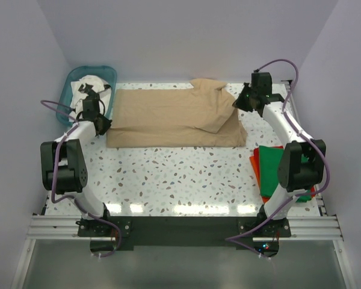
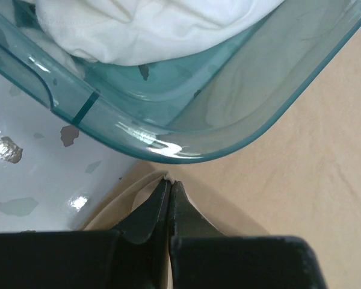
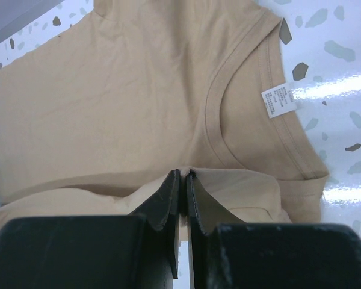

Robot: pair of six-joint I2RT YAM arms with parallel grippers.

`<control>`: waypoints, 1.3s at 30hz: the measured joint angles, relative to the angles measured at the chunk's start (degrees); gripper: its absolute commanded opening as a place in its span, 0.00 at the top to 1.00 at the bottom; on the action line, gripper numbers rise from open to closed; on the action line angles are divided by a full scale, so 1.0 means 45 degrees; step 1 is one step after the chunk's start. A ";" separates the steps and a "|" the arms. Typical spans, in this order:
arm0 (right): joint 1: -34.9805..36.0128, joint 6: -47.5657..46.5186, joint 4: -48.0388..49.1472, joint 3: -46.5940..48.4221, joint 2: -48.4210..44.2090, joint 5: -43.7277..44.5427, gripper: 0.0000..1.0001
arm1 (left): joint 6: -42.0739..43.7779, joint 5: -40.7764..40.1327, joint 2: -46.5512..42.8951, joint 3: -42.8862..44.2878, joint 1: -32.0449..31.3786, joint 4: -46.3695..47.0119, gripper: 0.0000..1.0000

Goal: Fold and stack the t-shirts
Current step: Fold the tshirt

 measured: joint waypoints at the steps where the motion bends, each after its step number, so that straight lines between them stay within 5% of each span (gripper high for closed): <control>1: -0.0053 0.0000 0.0000 0.0000 0.0005 0.0000 1.00 | -0.0005 0.0000 0.0097 0.0097 0.0000 0.0005 0.99; 12: -0.0151 0.0010 0.0165 0.0000 0.0680 -0.0296 1.00 | 0.0044 0.0015 0.1025 0.0612 0.0000 0.0058 0.95; 24: -0.0597 0.0180 0.0607 0.0151 0.2259 -0.0743 0.99 | 0.0617 0.0719 0.1307 0.0719 0.0000 0.1054 0.50; 32: -0.0894 0.0257 0.0525 0.1141 0.3177 -0.1253 0.46 | 0.0733 0.1389 -0.0593 -0.0937 0.0005 0.1972 0.47; 39: -0.0364 0.0194 0.0772 -0.0379 0.2361 -0.1200 0.42 | 0.0559 0.1734 -0.2181 -0.2914 -0.0097 0.2244 0.50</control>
